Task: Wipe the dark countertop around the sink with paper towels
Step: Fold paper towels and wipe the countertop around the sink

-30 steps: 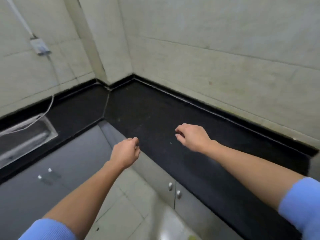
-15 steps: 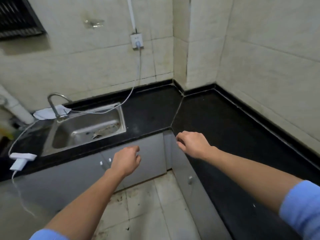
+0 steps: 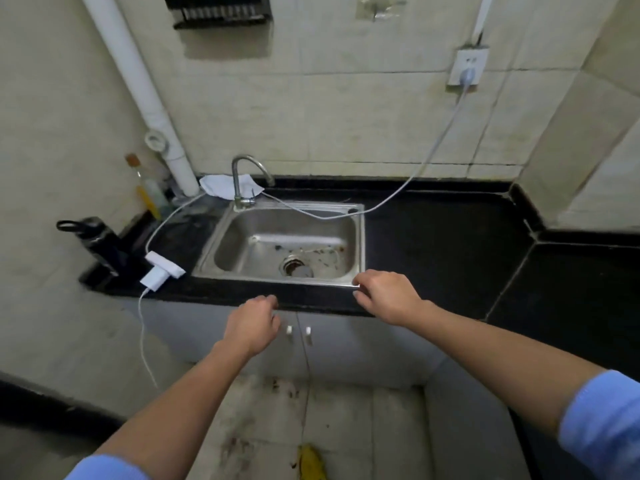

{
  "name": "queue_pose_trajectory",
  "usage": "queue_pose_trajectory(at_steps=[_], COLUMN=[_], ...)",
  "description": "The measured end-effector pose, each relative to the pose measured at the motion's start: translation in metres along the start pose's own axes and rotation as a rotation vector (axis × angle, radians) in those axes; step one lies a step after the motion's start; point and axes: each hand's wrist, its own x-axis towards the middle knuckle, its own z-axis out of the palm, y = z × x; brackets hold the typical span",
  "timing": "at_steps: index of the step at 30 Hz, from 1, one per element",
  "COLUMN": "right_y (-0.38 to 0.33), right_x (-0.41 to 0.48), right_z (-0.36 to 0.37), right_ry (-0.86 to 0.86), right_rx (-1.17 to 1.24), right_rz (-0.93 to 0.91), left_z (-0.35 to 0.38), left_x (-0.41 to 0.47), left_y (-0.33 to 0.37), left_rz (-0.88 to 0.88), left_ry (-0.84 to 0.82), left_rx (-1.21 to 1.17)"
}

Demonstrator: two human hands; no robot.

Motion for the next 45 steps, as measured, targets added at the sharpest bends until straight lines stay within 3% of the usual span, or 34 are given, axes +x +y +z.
queue_pose_trajectory(at_steps=[7,12,28,37,45], right_y=[-0.015,-0.005,-0.030,-0.058,-0.069], right_x=[0.121,0.190,0.422,0.477,0.482], right_z=[0.002,0.017,0.074,0.115,0.139], right_ry=[-0.018,-0.125,-0.296,-0.353,-0.420], right_rx=[0.045,0.027,0.105,0.096,0.074], right_rz=[0.015,0.005,-0.156,0.064,0.278], left_z=[-0.017,-0.010,-0.025,-0.004,0.047], left_x=[0.098,0.159,0.324,0.475,0.603], left_y=[-0.059,-0.086,-0.215,-0.317,-0.356], left_rz=[-0.043,-0.058,-0.319,-0.125,-0.029], left_ry=[-0.017,-0.034,-0.091,-0.168,-0.158], left_rx=[-0.002,-0.057,-0.124,-0.125,-0.146])
